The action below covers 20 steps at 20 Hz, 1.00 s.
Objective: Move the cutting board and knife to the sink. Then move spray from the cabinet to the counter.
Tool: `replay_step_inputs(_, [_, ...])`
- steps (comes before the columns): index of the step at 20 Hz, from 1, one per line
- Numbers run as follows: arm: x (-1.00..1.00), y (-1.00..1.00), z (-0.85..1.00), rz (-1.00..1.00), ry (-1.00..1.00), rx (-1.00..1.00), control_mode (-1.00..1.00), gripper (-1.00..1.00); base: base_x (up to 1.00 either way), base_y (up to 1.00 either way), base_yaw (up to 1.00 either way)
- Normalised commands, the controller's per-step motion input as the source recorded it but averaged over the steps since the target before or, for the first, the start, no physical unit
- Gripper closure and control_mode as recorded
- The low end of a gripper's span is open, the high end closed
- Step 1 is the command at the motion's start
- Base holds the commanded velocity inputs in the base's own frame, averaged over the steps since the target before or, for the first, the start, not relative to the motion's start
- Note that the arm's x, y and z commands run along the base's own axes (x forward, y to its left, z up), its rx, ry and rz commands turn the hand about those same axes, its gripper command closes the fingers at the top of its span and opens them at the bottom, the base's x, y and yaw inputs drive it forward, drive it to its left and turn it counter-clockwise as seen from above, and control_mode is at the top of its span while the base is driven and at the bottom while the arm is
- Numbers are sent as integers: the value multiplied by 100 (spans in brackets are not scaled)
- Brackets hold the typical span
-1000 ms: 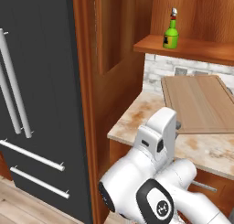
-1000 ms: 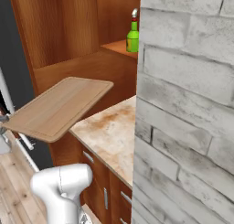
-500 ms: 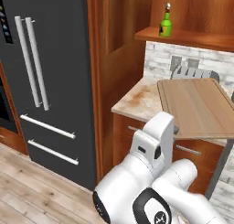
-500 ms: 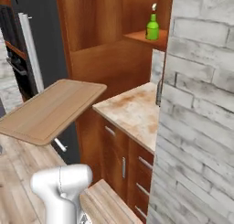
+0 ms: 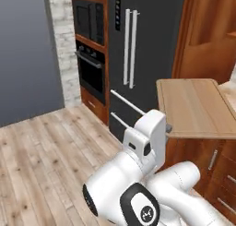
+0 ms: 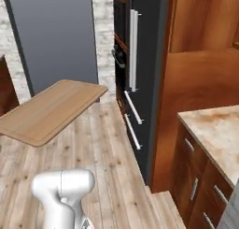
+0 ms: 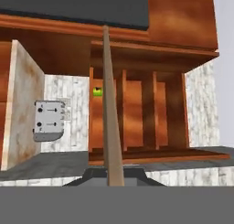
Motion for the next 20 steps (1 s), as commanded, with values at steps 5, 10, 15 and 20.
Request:
replay_step_inputs(5, [0,0,0,0,0,0,100,100,0,3,100])
replay_step_inputs(10, [0,0,0,0,0,0,100,100,0,0,100])
replay_step_inputs(15, [0,0,0,0,0,0,100,100,1,-3,98])
replay_step_inputs(20, [0,0,0,0,0,0,100,100,23,-29,79])
